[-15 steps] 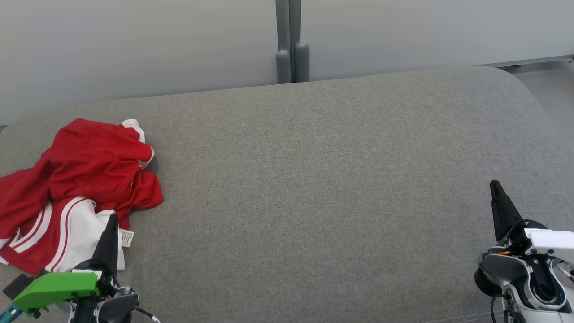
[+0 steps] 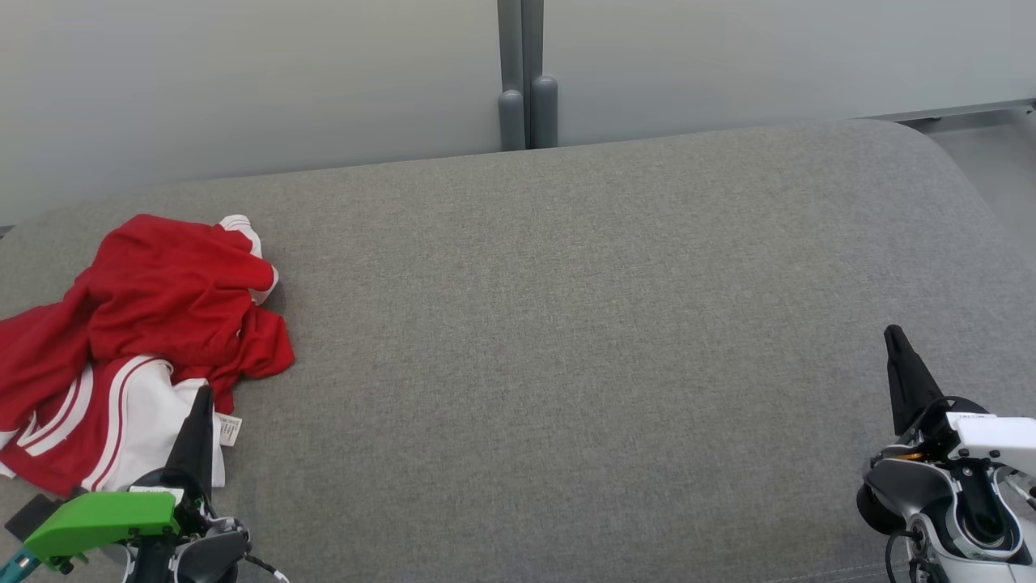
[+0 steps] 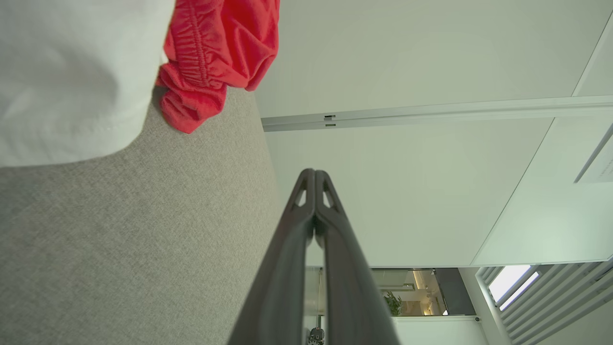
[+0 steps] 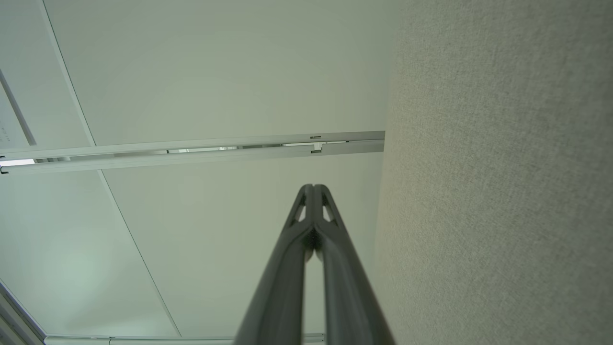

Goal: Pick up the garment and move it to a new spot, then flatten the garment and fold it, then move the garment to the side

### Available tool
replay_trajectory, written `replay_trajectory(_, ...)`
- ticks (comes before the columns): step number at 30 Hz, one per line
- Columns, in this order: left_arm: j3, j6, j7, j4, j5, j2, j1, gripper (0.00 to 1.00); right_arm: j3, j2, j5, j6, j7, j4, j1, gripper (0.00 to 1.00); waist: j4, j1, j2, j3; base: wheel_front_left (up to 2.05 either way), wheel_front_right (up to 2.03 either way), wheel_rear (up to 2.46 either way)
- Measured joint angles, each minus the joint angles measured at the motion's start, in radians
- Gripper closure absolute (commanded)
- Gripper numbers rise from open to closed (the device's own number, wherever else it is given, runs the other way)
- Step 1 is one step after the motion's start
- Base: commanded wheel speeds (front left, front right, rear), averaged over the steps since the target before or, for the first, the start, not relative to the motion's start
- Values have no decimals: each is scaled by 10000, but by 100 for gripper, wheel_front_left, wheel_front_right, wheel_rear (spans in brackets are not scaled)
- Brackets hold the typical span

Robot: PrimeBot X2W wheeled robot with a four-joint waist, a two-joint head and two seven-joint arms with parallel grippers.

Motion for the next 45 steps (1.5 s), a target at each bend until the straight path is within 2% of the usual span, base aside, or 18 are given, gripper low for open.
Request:
replay_trajectory(18, 6, 0, 0, 0, 0, -4, 0, 100, -13, 2, 0, 0, 0, 0, 0, 100, 0, 0, 0, 0, 0, 0, 0)
replay_trajectory(19, 0, 2, -2, 38, -10, -10, 12, 0, -10, 10, 4, -2, 0, 38, 18, 0, 0, 0, 0, 0, 0, 0, 0)
replay_trajectory(21, -15, 4, -10, 228, -15, -82, 157, 0, 6, 75, 4, -6, -2, 211, 169, 0, 0, 0, 0, 0, 0, 0, 0)
replay_trajectory(22, -21, 6, -10, 349, -17, -123, 262, 100, 15, 130, 6, -6, -2, 318, 285, 100, -1, 0, 0, 0, 0, 0, 0)
replay_trajectory(23, -33, 6, -10, 464, -17, -169, 371, 100, 21, 186, 6, -6, -2, 424, 407, 100, 0, 0, 0, 0, 0, 0, 0)
replay_trajectory(24, -38, 8, -12, 562, -17, -217, 485, 0, 25, 257, 6, -8, -2, 525, 525, 0, -1, 0, 0, 1, 0, 0, 0)
replay_trajectory(33, -173, 10, -121, 545, 4, -282, 611, 0, 71, 267, -222, -10, -119, 418, 683, 0, -2, 0, 0, 12, 0, 0, 0)
replay_trajectory(45, -527, 10, -637, 416, 1154, -123, 612, 0, 380, -297, -2061, -15, -640, 157, 804, 0, -1, 0, 0, 45, 0, 0, 0)
